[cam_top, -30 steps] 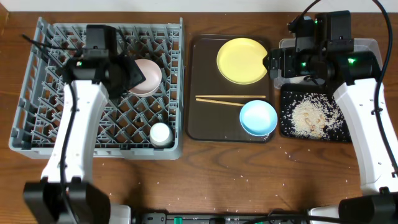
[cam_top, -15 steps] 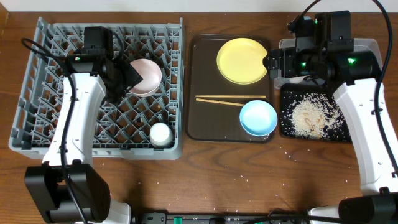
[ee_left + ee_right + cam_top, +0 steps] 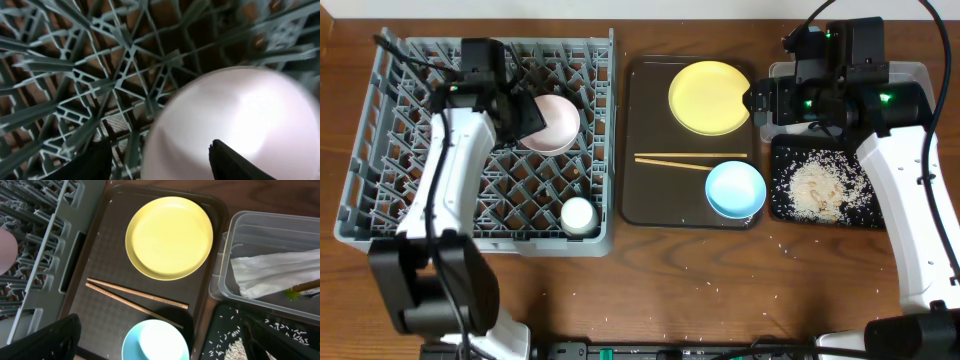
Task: Sort waste into correct bins and load items into the dishwasher
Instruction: 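Release the pink bowl and withdraw the left gripper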
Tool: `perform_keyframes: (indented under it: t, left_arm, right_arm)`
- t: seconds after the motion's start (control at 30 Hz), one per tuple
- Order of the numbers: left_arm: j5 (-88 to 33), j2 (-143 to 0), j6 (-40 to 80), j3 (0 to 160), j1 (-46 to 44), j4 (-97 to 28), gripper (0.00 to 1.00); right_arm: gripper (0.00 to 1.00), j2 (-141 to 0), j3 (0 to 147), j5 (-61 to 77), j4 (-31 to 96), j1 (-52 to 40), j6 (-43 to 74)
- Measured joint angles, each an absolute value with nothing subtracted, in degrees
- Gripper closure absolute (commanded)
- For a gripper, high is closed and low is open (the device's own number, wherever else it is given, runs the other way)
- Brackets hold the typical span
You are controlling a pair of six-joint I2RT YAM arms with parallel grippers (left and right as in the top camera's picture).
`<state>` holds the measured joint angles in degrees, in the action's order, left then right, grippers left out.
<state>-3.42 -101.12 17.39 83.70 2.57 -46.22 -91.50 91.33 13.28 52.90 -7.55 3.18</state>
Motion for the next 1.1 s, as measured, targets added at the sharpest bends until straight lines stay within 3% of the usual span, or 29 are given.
perform_keyframes:
  t: [0.07, 0.2, 0.37, 0.5, 0.87, 1.1]
  left_arm:
    - [-3.33, -102.83, 16.21, 83.31, 2.57, -46.04, 0.38]
    - [-3.05, -104.25, 15.03, 82.87, 2.57, -45.6, 0.55]
    - [-2.98, -104.44, 14.59, 82.87, 2.57, -44.62, 0.64]
    - [-3.03, -105.36, 14.33, 82.89, 2.57, -43.68, 0.92]
    - [-2.35, -105.08, 13.5, 82.98, 2.11, -43.51, 0.93]
    - [10.31, -99.88, 13.47, 82.94, -5.78, -44.64, 0.93]
  right_arm:
    - [0.01, -91.5, 91.33, 13.28, 52.9, -7.55, 3.18]
    - [0.01, -91.5, 91.33, 13.28, 52.9, -7.55, 3.18]
    - [0.01, -91.5, 91.33, 13.28, 52.9, -7.55, 3.18]
    - [0.01, -91.5, 91.33, 13.28, 52.9, -7.55, 3.18]
    - [0.01, -91.5, 91.33, 13.28, 52.9, -7.55, 3.18]
    - [0.01, -91.5, 91.33, 13.28, 52.9, -7.55, 3.18]
